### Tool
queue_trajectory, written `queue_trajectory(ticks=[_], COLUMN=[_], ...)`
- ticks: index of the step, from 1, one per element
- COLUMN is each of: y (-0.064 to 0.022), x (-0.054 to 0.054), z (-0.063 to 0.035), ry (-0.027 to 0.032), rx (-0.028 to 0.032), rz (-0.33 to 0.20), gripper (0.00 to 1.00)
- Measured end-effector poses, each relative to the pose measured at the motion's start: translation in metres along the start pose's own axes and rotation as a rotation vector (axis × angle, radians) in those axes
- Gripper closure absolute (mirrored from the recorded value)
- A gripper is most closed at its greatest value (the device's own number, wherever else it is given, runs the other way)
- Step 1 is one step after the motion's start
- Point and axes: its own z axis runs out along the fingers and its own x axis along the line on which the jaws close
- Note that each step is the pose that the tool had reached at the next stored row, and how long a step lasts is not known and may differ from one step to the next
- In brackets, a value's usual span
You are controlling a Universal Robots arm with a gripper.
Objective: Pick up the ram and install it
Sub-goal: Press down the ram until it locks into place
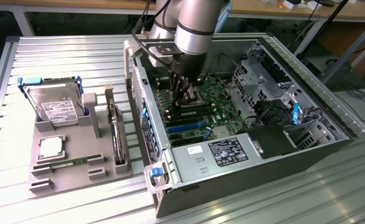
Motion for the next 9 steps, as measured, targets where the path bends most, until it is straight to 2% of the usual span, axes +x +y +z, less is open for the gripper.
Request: queue_trajectory(ticks=[9], y=[-0.0009], x=[-0.001], z=[0.0133], ry=[0.0012], rx=[-0.0006], rz=[0.0], gripper=[0.89])
